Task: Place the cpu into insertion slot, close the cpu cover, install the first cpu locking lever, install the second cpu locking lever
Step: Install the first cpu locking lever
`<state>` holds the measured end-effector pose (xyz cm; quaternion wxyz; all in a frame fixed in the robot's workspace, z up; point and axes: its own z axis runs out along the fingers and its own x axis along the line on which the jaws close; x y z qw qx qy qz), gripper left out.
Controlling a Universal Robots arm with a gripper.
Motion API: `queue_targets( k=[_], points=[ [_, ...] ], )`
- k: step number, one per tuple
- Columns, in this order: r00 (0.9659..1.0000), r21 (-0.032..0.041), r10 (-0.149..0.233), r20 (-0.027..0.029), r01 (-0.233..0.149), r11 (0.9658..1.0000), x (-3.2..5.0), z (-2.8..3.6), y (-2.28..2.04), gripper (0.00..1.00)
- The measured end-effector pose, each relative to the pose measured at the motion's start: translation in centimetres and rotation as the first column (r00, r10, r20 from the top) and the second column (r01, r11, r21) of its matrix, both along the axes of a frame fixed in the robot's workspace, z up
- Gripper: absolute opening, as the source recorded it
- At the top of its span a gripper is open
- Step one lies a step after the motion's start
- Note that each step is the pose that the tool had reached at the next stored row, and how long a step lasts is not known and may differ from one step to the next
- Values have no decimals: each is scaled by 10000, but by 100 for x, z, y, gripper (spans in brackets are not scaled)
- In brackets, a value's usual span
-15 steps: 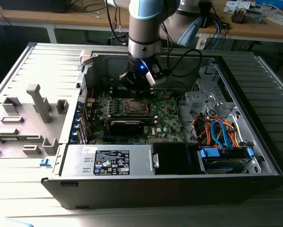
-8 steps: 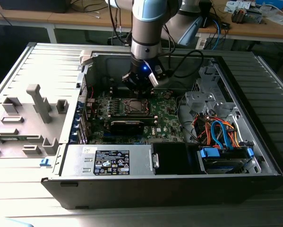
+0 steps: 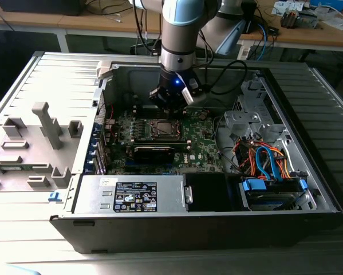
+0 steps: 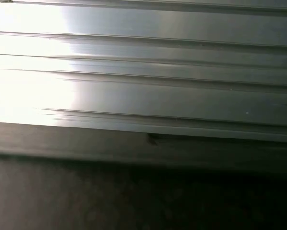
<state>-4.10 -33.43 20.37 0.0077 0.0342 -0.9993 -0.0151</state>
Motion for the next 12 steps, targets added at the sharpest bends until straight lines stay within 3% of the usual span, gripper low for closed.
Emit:
queue_targets(
  k=[5, 7, 9, 12],
  points=[
    [10000, -9, -3, -3, 3, 10000, -2, 79, -5, 11],
    [10000, -47, -3, -1, 3, 10000, -1, 85, -11, 11],
    [10000, -186, 0, -4, 0, 9998, -1, 88, -37, 11],
    [10000, -271, -3, -4, 3, 9996, -1, 87, -84, 11]
  ],
)
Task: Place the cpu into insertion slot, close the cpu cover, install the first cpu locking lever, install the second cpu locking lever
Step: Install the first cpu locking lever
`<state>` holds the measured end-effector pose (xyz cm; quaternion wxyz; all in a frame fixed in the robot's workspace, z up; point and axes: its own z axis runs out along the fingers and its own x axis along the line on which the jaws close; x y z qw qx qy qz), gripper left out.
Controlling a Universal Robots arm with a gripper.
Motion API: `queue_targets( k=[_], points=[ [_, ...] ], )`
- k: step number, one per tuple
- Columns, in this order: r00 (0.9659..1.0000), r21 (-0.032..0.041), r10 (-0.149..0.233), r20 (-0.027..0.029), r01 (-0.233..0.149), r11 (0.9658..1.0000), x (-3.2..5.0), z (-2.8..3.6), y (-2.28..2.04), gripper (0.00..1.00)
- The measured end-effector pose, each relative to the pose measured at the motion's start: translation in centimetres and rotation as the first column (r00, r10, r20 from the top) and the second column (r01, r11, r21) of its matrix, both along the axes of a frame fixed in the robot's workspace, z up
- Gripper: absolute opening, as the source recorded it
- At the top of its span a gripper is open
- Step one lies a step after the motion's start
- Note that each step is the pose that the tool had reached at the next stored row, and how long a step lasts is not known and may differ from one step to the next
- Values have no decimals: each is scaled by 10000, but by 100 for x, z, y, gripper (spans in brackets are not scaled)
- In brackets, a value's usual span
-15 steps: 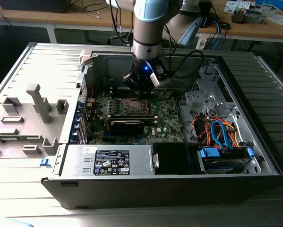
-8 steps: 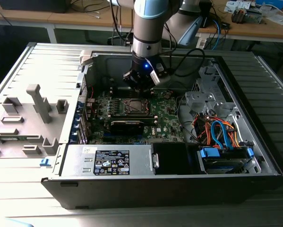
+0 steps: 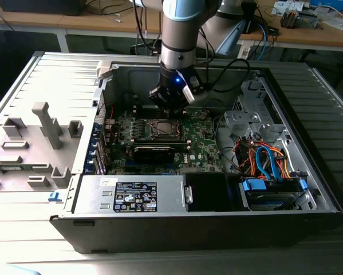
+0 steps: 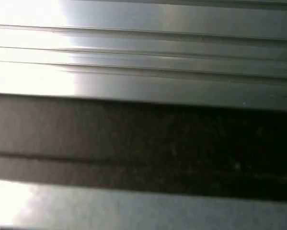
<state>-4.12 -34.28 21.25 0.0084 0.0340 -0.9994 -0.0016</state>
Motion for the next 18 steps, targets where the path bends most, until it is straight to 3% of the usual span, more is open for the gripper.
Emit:
queue_targets(
  k=[13, 18],
  points=[
    [10000, -237, 0, 1, 0, 9997, 0, -5, -303, 11],
    [10000, -352, -1, 0, 1, 9994, 0, 18, -370, 11]
  ],
)
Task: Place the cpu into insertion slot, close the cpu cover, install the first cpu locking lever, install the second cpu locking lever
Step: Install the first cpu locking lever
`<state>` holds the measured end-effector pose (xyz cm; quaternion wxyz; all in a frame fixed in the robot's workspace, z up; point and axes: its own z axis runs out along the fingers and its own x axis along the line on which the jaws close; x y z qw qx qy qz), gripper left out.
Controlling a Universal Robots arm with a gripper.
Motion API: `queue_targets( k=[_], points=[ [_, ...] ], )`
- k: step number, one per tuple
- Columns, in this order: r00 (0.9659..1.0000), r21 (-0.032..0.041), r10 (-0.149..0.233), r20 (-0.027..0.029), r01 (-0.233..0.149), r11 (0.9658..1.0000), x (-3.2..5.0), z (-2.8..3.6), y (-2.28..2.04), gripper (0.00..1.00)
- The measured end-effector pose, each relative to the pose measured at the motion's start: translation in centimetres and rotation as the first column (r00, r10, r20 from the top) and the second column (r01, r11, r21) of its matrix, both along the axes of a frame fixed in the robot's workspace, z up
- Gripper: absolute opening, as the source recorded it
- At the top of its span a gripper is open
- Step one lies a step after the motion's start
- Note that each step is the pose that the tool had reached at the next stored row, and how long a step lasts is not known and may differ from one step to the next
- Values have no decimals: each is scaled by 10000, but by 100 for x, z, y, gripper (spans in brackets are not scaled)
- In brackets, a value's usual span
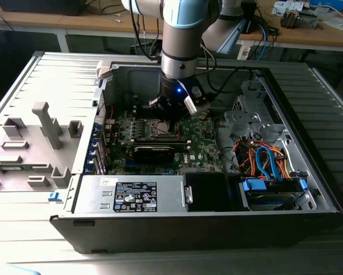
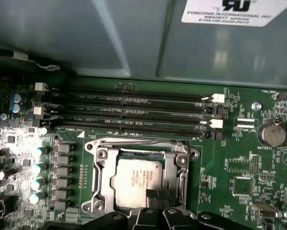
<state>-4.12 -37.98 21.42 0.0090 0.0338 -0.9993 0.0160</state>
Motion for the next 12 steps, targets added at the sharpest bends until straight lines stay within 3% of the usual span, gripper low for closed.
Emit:
queue_targets(
  k=[9, 12],
  points=[
    [10000, -1, 1, 0, -1, 10000, 1, 253, -5, 11],
    [10000, 11, 2, 2, -2, 10000, 1, 276, -5, 11]
  ],
)
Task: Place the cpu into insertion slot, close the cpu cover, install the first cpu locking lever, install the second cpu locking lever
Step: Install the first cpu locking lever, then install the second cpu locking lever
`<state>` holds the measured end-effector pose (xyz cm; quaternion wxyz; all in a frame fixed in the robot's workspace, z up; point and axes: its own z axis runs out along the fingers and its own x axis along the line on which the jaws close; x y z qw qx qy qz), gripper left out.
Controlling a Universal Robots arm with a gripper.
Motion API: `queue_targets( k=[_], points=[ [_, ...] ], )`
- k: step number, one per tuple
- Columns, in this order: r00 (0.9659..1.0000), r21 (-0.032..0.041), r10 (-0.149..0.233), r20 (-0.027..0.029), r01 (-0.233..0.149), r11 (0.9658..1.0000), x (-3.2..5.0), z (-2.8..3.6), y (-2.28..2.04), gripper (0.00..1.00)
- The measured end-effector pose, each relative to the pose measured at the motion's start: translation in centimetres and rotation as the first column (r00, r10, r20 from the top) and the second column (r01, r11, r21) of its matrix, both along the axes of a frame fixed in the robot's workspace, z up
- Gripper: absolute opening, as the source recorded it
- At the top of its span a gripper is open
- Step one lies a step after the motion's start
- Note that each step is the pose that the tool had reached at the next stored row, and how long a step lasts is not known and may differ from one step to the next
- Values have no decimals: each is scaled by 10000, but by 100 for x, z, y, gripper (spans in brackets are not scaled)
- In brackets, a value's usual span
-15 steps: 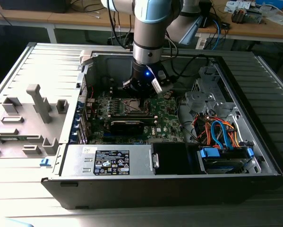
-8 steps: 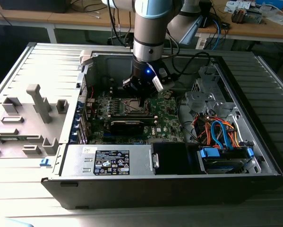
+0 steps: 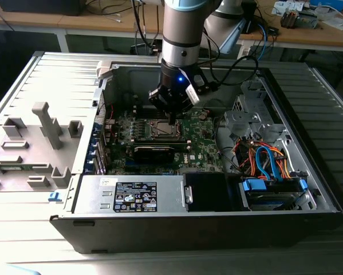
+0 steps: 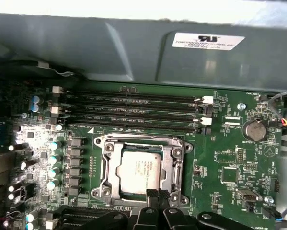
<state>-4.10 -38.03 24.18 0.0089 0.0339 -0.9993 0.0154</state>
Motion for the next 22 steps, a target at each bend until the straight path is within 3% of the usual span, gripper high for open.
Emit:
queue_targets(
  k=[15, 20, 22],
  points=[
    [10000, 3, 1, -2, -1, 10000, 0, 2, -12, 11],
    [10000, 4, -1, -1, 1, 10000, 1, 0, -79, 11],
    [10000, 6, -1, -1, 1, 10000, 2, -1, -152, 11]
  ],
)
